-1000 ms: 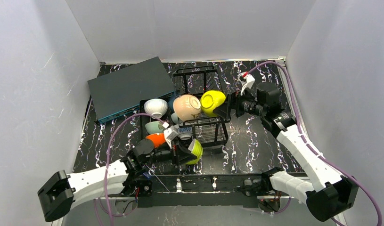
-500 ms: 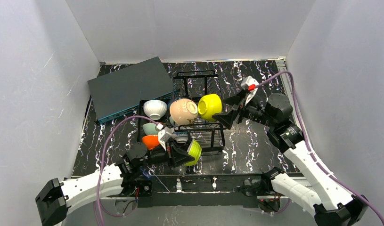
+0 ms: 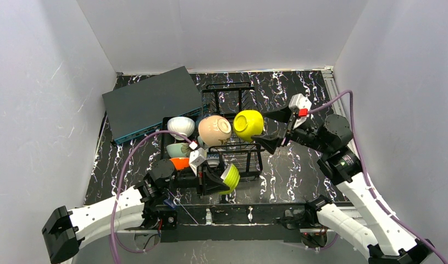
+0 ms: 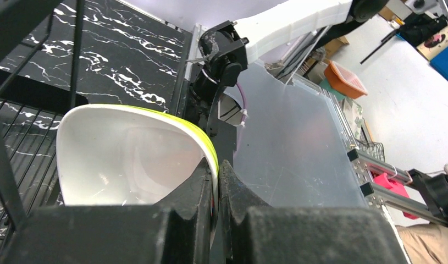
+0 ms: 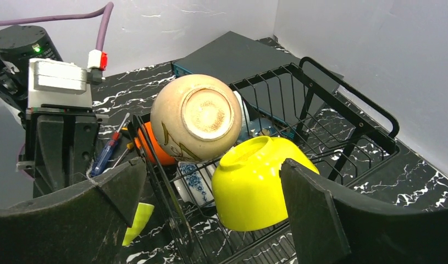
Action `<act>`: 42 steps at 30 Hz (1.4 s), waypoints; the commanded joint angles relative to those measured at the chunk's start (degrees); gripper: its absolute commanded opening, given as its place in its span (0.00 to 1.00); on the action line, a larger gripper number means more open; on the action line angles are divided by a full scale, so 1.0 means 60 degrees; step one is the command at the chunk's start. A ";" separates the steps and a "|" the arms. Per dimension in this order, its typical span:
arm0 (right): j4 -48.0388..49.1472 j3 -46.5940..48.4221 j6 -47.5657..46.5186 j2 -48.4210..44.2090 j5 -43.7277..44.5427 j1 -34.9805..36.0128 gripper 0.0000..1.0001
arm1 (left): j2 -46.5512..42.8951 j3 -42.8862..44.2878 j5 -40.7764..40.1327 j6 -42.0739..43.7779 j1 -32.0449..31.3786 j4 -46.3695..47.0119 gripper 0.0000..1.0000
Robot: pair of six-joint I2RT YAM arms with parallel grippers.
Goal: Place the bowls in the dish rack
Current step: Pick up the bowl from the center of the board.
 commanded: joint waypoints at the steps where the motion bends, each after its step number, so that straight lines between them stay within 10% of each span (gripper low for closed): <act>1: 0.0430 0.0129 -0.0249 -0.0075 0.0583 0.0012 0.99 | -0.0090 0.0552 0.0750 0.0487 0.0037 -0.0421 0.00; 30: -0.2022 0.0569 0.0968 0.1522 0.3554 0.0013 0.98 | 0.0321 0.0547 0.0357 0.0399 0.0039 -0.0604 0.00; 42: -0.0741 0.0068 0.0414 0.0318 0.2167 0.0006 0.99 | 0.0278 0.0551 0.0254 0.0482 0.0033 -0.0605 0.00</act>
